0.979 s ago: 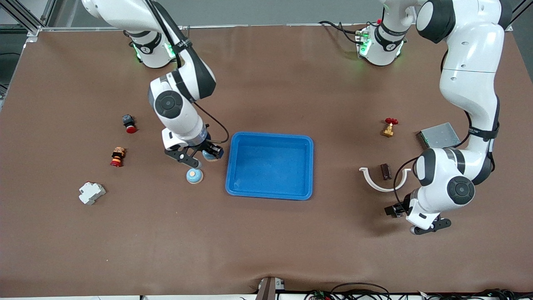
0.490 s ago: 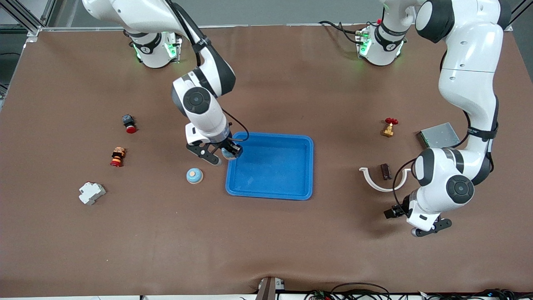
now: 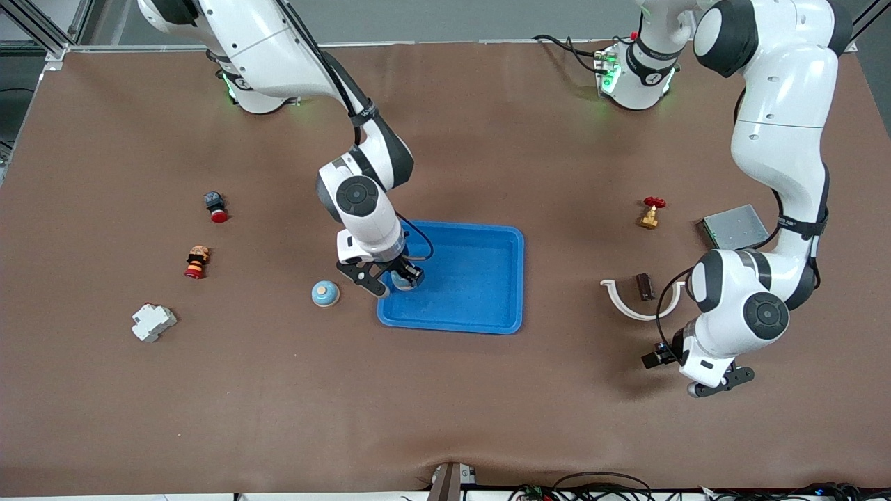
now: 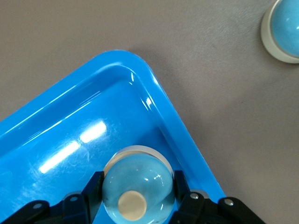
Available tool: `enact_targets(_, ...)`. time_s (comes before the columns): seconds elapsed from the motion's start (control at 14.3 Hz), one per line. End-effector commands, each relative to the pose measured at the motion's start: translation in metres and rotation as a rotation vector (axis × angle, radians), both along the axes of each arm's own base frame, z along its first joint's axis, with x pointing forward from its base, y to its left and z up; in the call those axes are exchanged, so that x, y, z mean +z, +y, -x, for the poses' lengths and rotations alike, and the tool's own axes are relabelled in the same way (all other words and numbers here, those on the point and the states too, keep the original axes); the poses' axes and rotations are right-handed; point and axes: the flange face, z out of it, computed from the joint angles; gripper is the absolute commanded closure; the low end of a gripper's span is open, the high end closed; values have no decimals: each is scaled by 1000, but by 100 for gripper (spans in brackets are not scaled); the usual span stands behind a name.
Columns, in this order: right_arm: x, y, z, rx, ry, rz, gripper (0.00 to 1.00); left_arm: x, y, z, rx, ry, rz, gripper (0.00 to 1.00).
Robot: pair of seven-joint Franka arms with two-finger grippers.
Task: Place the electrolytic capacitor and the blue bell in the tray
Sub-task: 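Carry the bell over the tray with the right gripper while the left lifts the capacitor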
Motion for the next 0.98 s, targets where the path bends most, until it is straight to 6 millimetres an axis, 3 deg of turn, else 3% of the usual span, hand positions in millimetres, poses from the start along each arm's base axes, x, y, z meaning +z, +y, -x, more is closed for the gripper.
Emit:
enact_targets(0.0, 1, 8, -3, -20, -1, -6, 100, -5, -3, -3, 20, -7, 13, 0)
enact_targets(0.14, -2, 14, 3, -11, 8, -4, 100, -8, -3, -2, 20, -4, 13, 5)
enact_targets(0.49, -17, 36, 24, -8, 27, 5, 100, -6, -5, -3, 15, -7, 13, 93)
enact_targets(0.7, -20, 44, 32, -4, 37, 12, 100, -1, -4, -4, 27, -11, 27, 100)
enact_targets(0.91, -31, 55, 44, -5, 41, 18, 100, 1, -1, -4, 32, -12, 31, 100)
